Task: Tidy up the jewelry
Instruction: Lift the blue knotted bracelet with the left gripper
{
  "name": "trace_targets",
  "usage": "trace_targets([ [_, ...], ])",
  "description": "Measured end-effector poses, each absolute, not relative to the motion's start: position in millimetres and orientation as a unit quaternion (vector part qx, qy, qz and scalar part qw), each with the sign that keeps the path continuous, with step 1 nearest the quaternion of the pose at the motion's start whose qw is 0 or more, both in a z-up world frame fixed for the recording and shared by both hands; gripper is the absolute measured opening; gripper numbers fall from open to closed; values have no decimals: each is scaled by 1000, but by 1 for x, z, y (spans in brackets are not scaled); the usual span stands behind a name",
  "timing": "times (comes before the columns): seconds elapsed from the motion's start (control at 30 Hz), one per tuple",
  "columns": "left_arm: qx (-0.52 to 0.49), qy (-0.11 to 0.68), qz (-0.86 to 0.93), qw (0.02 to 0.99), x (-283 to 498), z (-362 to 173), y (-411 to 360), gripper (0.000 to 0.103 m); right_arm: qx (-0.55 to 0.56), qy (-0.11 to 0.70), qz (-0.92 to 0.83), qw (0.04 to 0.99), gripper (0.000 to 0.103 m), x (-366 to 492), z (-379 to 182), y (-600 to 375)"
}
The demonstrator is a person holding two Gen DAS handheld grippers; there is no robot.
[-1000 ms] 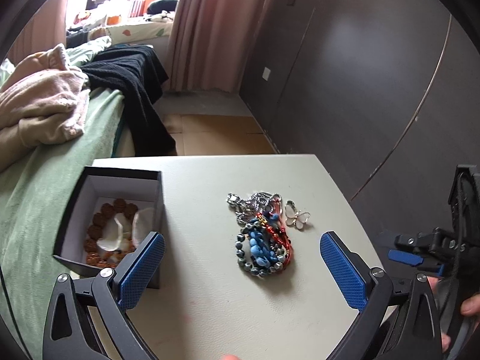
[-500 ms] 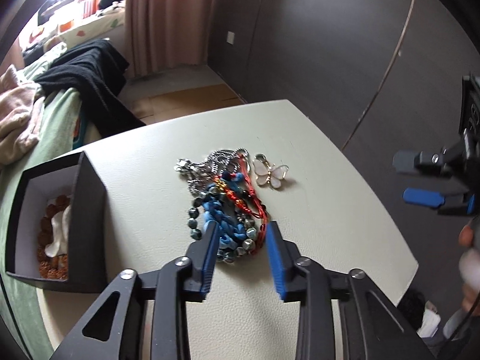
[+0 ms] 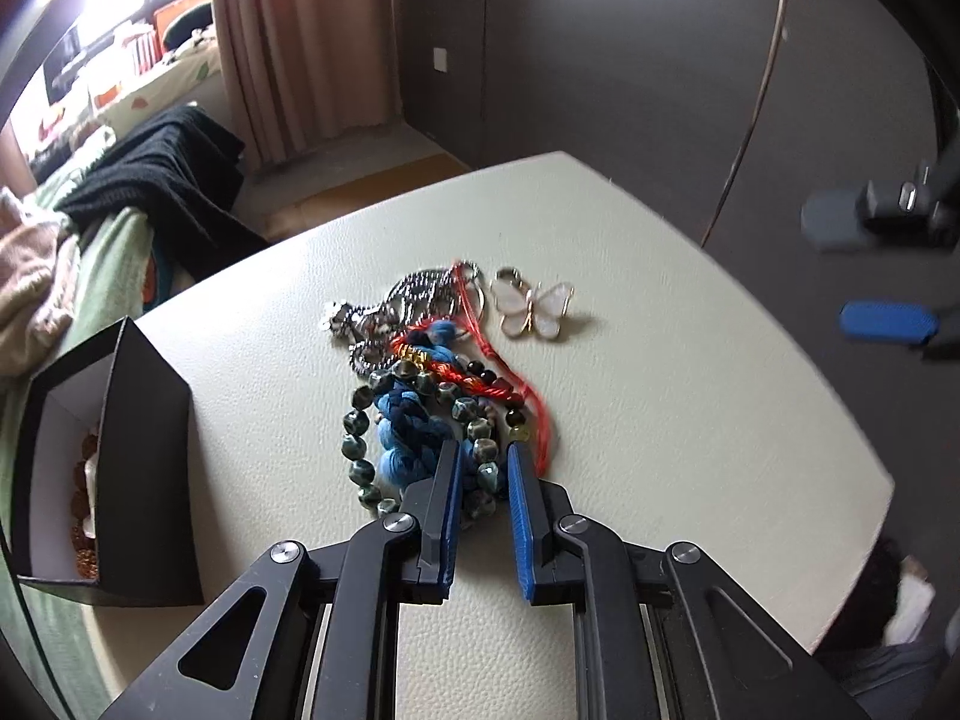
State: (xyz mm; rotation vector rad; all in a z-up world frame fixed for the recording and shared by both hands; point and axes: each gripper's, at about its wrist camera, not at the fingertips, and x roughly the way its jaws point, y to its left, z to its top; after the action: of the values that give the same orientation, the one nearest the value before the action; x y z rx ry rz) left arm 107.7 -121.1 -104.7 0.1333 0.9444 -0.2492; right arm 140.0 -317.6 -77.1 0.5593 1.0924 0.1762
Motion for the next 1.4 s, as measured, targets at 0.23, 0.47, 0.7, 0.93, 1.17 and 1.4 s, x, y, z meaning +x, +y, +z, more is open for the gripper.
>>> trace_targets([
  [0.23, 36, 461, -117, 879, 109, -102, -110, 9, 252, 515, 83, 815, 94, 138, -79, -314],
  [0.47, -8, 440, -138, 887, 94, -78, -96, 9, 253, 513, 82, 816, 94, 132, -78, -315],
  [0.7, -77, 423, -158, 889, 87, -54, -74, 9, 249, 515, 93, 815, 94, 131, -79, -307],
  [0.93, -108, 413, -153, 891, 88, -42, -46, 9, 259, 518, 119, 806, 85, 135, -82, -291],
  [1.17, -129, 388, -146, 901, 88, -25, -22, 9, 252, 539, 147, 791, 69, 145, -92, -254],
  [1.4, -153, 370, -137, 906, 91, -14, 2, 9, 234, 553, 189, 777, 59, 153, -98, -213],
])
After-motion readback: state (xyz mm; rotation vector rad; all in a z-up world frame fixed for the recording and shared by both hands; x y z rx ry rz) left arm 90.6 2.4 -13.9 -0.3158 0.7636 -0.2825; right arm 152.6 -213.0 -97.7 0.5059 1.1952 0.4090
